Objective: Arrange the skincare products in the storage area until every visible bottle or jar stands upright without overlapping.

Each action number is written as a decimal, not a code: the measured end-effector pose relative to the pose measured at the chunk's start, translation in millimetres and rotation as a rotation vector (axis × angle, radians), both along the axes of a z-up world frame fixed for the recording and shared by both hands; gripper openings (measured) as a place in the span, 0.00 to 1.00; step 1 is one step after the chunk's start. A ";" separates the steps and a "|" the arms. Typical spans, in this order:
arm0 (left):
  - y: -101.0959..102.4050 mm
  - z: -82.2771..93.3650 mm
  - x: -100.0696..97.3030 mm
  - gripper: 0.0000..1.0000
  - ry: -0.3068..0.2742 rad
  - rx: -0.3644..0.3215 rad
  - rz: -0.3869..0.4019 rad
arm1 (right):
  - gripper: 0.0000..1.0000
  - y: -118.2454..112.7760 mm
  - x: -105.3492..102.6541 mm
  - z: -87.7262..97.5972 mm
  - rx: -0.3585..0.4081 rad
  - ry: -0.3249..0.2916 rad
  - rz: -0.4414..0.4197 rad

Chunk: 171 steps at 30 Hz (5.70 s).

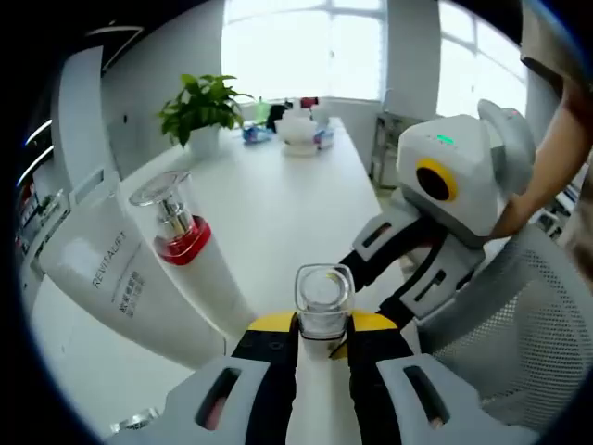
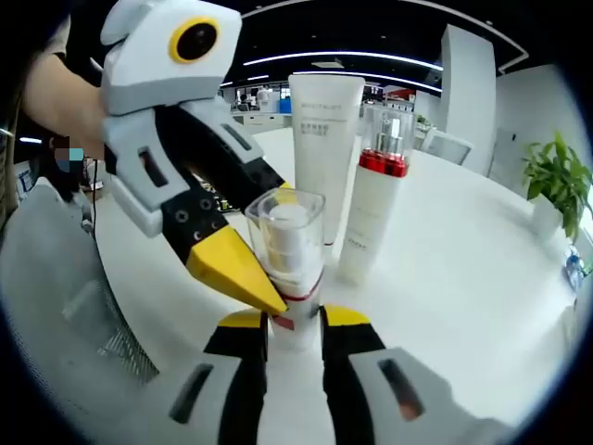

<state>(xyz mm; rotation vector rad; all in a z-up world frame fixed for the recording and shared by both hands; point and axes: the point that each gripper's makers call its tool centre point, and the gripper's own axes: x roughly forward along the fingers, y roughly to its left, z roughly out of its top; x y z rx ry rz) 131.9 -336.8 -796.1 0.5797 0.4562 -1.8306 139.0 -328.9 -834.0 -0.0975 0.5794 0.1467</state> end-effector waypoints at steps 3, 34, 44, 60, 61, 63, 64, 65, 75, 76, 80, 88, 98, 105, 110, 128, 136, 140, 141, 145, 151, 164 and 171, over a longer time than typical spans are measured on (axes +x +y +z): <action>-3.0 0.2 3.7 0.16 0.006 -0.002 0.005 | 0.22 -3.4 3.9 0.4 0.026 -0.009 -0.017; -27.2 -6.9 30.3 0.17 0.001 -0.030 0.026 | 0.20 -27.0 28.6 -7.8 0.013 0.009 -0.067; -31.0 -6.4 23.2 0.17 0.023 -0.055 -0.037 | 0.21 -27.4 20.7 -8.3 0.017 0.031 -0.117; -28.2 -1.5 24.5 0.22 0.025 -0.058 -0.038 | 0.24 -24.3 17.9 -6.7 0.008 0.041 -0.127; -27.6 -1.6 24.4 0.22 0.023 -0.056 -0.040 | 0.24 -25.1 18.3 -6.2 0.008 0.040 -0.128; -27.2 -1.4 24.5 0.23 0.021 -0.055 -0.041 | 0.24 -26.2 18.6 -5.7 0.005 0.039 -0.129; -27.0 -1.1 24.4 0.23 0.020 -0.055 -0.041 | 0.25 -26.8 18.7 -5.4 0.005 0.039 -0.131; -26.5 -0.4 24.2 0.24 0.020 -0.054 -0.040 | 0.25 -27.6 18.6 -4.7 0.004 0.038 -0.133; -19.0 9.5 24.7 0.37 0.006 -0.048 -0.019 | 0.33 -23.3 17.8 8.5 0.025 0.006 -0.131; -17.9 10.7 24.6 0.38 0.005 -0.047 -0.016 | 0.35 -22.3 17.9 10.5 0.021 0.003 -0.128; -11.3 15.0 25.6 0.40 0.000 -0.045 -0.005 | 0.39 -18.4 17.2 16.0 0.017 -0.001 -0.117; 7.8 25.9 25.0 0.50 0.019 -0.042 0.052 | 0.52 -8.3 8.0 28.7 0.017 -0.004 -0.096; 55.1 36.9 24.7 0.63 0.080 -0.048 0.179 | 0.65 0.7 -6.3 47.1 0.004 -0.004 -0.080; 95.2 33.1 25.7 0.74 0.098 -0.023 0.272 | 0.74 8.3 -10.2 56.1 0.033 -0.014 -0.092; 125.5 33.3 28.4 0.79 0.131 -0.022 0.365 | 0.75 17.2 -12.6 61.0 0.054 -0.020 -0.093; 223.5 31.7 24.5 0.96 0.222 -0.061 0.690 | 0.83 45.5 -23.6 65.0 0.137 -0.017 -0.095; 255.7 30.7 21.8 0.97 0.226 -0.063 0.771 | 0.82 45.1 -29.7 63.0 0.151 -0.012 -0.121; 264.1 30.3 24.2 0.97 0.205 -0.049 0.795 | 0.81 46.3 -30.7 60.1 0.151 -0.013 -0.126; 263.4 32.9 25.6 0.97 0.203 -0.061 0.799 | 0.81 45.8 -30.9 59.8 0.145 -0.012 -0.126; 265.7 31.5 28.6 0.97 0.194 -0.054 0.808 | 0.81 43.4 -30.7 61.4 0.149 -0.021 -0.138; 266.5 28.1 30.6 0.97 0.193 -0.039 0.800 | 0.81 43.1 -30.8 61.5 0.145 -0.023 -0.141; 275.7 8.4 54.0 0.94 0.234 0.036 0.882 | 0.78 50.7 -28.3 56.2 0.118 0.004 -0.113; 275.7 -8.7 80.1 0.90 0.243 0.107 0.912 | 0.78 55.7 -27.9 54.1 0.093 0.016 -0.078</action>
